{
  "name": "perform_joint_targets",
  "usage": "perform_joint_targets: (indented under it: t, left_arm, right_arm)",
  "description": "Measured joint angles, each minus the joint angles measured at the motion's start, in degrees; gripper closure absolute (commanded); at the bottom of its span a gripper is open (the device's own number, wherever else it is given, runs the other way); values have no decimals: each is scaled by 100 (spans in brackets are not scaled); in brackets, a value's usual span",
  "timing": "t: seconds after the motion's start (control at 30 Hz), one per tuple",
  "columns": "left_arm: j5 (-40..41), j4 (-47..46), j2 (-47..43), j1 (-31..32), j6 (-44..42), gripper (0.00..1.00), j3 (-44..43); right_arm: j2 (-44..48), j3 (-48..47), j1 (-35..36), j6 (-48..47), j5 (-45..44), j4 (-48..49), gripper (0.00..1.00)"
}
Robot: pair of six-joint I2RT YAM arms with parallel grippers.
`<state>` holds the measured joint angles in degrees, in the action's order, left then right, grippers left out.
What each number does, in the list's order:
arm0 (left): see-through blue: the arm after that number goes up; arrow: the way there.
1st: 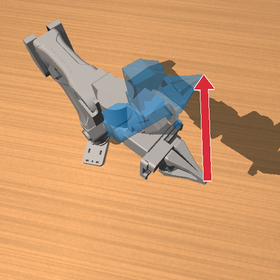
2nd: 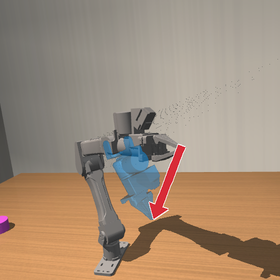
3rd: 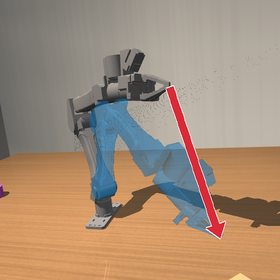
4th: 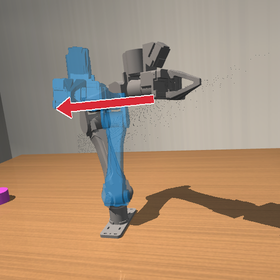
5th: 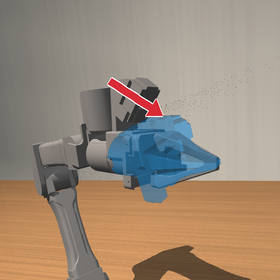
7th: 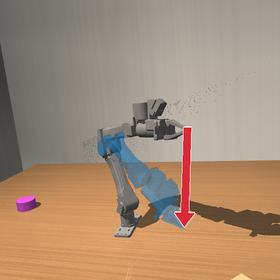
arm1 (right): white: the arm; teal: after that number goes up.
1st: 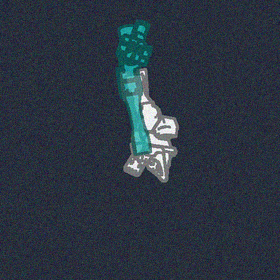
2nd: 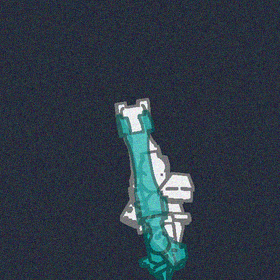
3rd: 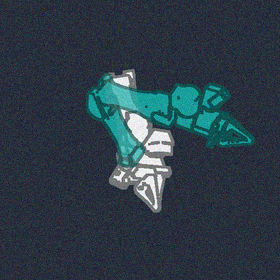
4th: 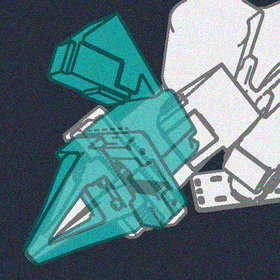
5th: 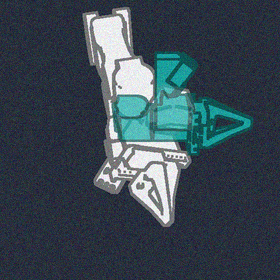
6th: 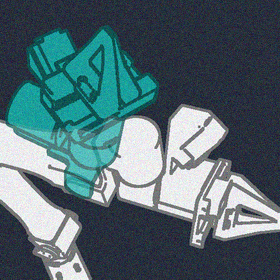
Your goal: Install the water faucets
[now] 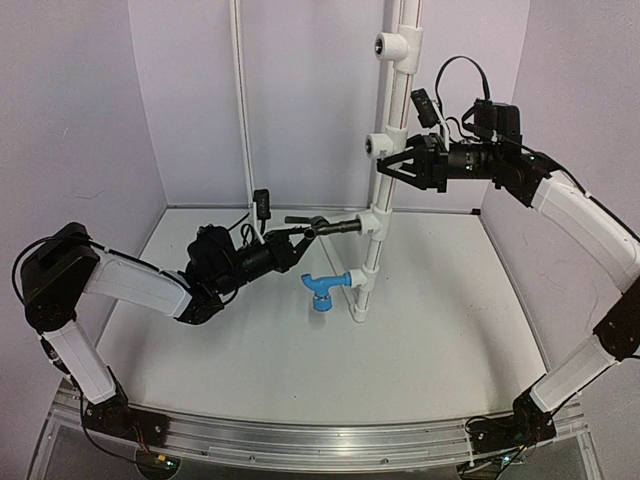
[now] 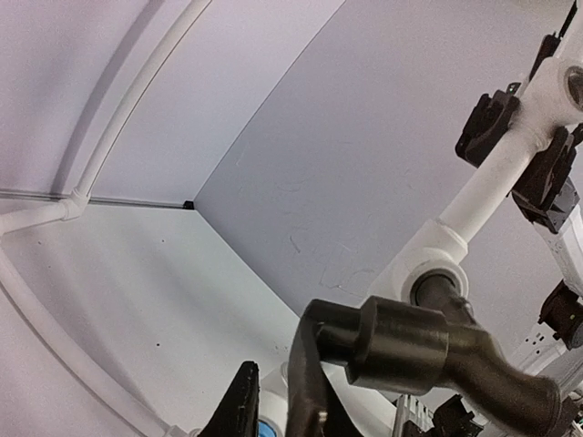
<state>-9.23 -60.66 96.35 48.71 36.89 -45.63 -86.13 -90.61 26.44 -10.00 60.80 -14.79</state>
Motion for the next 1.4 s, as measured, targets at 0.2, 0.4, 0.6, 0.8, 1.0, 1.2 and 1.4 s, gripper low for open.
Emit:
perform_joint_targets:
  t: [0.2, 0.4, 0.6, 0.8, 1.0, 1.2, 1.4]
  left_arm:
    - [-446, -59, 74, -167, 72, 82, -333]
    - [-748, -94, 133, -195, 122, 82, -594]
    - [-1084, -101, 134, -203, 222, 81, -831]
    - [-1448, 149, 132, -258, 188, 80, -991]
    - [-1757, 717, 0, -317, 25, 78, -1102]
    - [-1911, 1418, -311, -389, -229, 77, -1115]
    - [-2105, 1724, -506, -550, -382, 75, -1168]
  right_arm:
    - [2, 0, 0, 0, 0, -2, 100]
    - [2, 0, 0, 0, 7, -4, 100]
    - [2, 0, 0, 0, 7, -4, 100]
    - [2, 0, -2, -5, 22, -8, 100]
    - [6, 0, -2, -11, 31, -24, 100]
    - [7, 0, -2, -12, 27, -25, 100]
    - [7, 0, -2, -9, 11, -24, 100]
